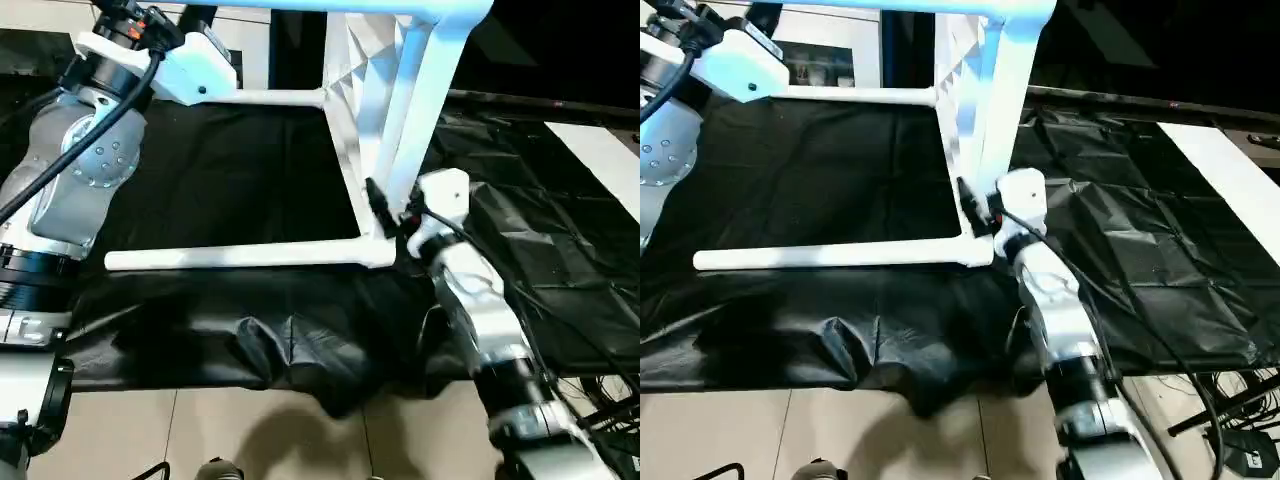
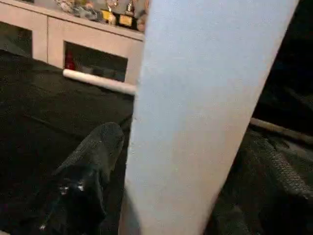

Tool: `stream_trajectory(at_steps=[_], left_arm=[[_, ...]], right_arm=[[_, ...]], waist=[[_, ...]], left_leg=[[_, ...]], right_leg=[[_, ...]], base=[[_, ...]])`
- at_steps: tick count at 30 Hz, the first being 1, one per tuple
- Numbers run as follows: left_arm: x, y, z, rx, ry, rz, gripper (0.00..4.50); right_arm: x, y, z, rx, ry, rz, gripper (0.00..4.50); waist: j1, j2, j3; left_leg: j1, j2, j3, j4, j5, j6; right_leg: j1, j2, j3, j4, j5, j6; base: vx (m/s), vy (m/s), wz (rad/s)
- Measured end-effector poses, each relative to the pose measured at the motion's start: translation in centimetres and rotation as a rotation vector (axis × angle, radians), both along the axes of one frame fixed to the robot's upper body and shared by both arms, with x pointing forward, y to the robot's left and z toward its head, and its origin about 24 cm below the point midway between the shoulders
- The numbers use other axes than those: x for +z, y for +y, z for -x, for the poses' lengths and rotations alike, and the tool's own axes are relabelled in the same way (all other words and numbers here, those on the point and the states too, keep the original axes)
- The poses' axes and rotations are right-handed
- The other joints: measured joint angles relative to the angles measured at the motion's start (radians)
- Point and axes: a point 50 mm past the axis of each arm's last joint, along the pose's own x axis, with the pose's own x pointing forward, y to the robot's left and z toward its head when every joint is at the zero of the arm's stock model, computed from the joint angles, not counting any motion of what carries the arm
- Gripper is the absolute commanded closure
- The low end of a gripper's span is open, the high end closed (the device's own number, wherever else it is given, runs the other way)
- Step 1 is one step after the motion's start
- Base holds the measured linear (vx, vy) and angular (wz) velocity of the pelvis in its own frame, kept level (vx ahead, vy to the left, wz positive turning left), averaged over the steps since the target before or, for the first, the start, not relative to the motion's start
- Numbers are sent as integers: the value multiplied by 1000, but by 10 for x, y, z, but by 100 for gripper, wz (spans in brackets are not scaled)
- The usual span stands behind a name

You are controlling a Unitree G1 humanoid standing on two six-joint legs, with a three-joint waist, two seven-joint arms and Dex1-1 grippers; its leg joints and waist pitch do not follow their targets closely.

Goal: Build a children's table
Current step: Flip table

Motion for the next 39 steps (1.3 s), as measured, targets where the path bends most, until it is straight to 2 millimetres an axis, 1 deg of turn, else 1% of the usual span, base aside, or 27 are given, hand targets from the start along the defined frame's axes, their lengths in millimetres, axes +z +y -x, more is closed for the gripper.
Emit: stream_trajectory(at_steps=[4, 9, 10, 13, 16, 19, 20, 22, 23, 25, 26, 28, 29, 30, 32, 35, 37, 38, 39], left_arm=[[1, 1, 0, 1, -2, -2, 160], [0, 1, 0, 6, 13, -13, 182], [0, 1, 0, 7, 18, -14, 182], [1, 1, 0, 4, 36, -11, 189], [0, 0, 2, -12, 79, 46, 193], [4, 5, 3, -9, 101, 127, 195], [7, 9, 3, -8, 110, 183, 195], [11, 15, 5, -16, 116, 277, 195], [13, 19, 5, -28, 119, 348, 195], [15, 24, 6, -54, 126, 453, 195], [15, 26, 6, -73, 144, 529, 195], [13, 30, 6, -99, 193, 639, 195], [10, 31, 8, -120, 225, 692, 195], [8, 32, 10, -128, 239, 723, 195], [0, 34, 15, -135, 267, 770, 195], [-5, 35, 22, -141, 287, 797, 197], [-9, 34, 26, -141, 293, 803, 197], [-10, 34, 28, -138, 294, 803, 198], [-11, 34, 28, -135, 298, 805, 198]], right_arm=[[0, -1, -6, -13, 17, -6, 171], [0, 0, -10, -24, 15, -18, 198], [1, 0, -10, -24, 16, -17, 198], [3, -3, -11, -30, 3, -14, 207], [9, -9, -13, -19, -23, 13, 211], [26, -15, -18, -1, -76, 38, 212], [39, -19, -21, 8, -112, 52, 212], [64, -24, -25, 14, -189, 70, 212], [82, -27, -27, 12, -254, 80, 214], [107, -33, -26, 7, -347, 92, 218], [124, -36, -26, 11, -402, 108, 218], [149, -40, -27, 33, -454, 162, 224], [163, -43, -27, 46, -477, 201, 225], [171, -44, -27, 60, -489, 223, 225], [181, -45, -26, 93, -491, 275, 225], [186, -46, -26, 120, -485, 313, 225], [186, -46, -27, 126, -481, 321, 225], [186, -46, -27, 129, -481, 322, 169], [186, -46, -27, 131, -479, 320, 169]], waist=[[3, 1, 1], [3, 6, 4], [3, 7, 5], [4, 13, 9], [5, 24, 14], [6, 36, 16], [7, 39, 16], [11, 42, 16], [17, 43, 16], [29, 41, 15], [35, 40, 15], [38, 36, 15], [39, 31, 14], [38, 26, 14], [35, 16, 10], [34, 9, 6], [34, 1, 1], [33, -4, -2], [33, -7, -4]], left_leg=[[0, 0, 0, 0, 0, 0], [0, -1, 1, 0, 0, 0], [0, -1, 1, 0, 0, 0], [0, -1, 1, 0, 0, 0], [-1, -2, 3, 0, 0, 1], [-3, -2, 4, 0, 1, 2], [-4, -2, 4, 0, 2, 4], [-5, -3, 4, -1, 2, 5], [-5, -3, 5, -1, 2, 5], [-4, -2, 5, -1, 2, 6], [-4, -3, 5, 0, 2, 7], [-5, -3, 5, 2, 2, 8], [-4, -3, 5, 3, 2, 8], [-3, -2, 5, 3, 1, 8], [-2, -2, 4, 5, 1, 9], [-1, -3, 4, 7, 0, 10], [0, -3, 4, 7, 0, 10], [1, -3, 3, 7, 0, 10], [2, -3, 3, 7, 1, 10]], right_leg=[[0, 0, 0, 0, 0, 0], [0, -1, 1, 0, 0, 0], [0, -1, 1, 0, 0, 0], [0, -1, 1, 0, 0, 0], [-2, -2, 3, 1, 0, 0], [-5, -2, 3, 2, 0, 0], [-6, -2, 4, 2, 0, 0], [-8, -2, 4, 3, 0, 0], [-8, -2, 4, 3, 0, 0], [-8, -2, 4, 3, 0, -1], [-7, -2, 4, 3, 0, -1], [-7, -2, 5, 3, 0, 0], [-5, -2, 5, 3, 0, 0], [-3, -2, 4, 3, 0, 0], [-1, -2, 4, 2, 0, 0], [2, -3, 6, 1, 1, 2], [3, -2, 7, 1, 1, 2], [4, -2, 6, 1, 0, 5], [5, -2, 6, 1, -2, 7]], base=[[0, 0, 0], [0, 0, 0], [0, 0, 0], [0, 0, 0], [0, 0, 0], [0, 0, 0], [0, 0, 0], [0, 0, 0], [0, 0, 0], [0, 0, 0], [0, 0, 0], [0, 0, 0], [0, 0, 0], [0, 0, 0], [0, 0, 0], [0, 0, 0], [0, 0, 0], [0, 0, 0], [0, 0, 0]])
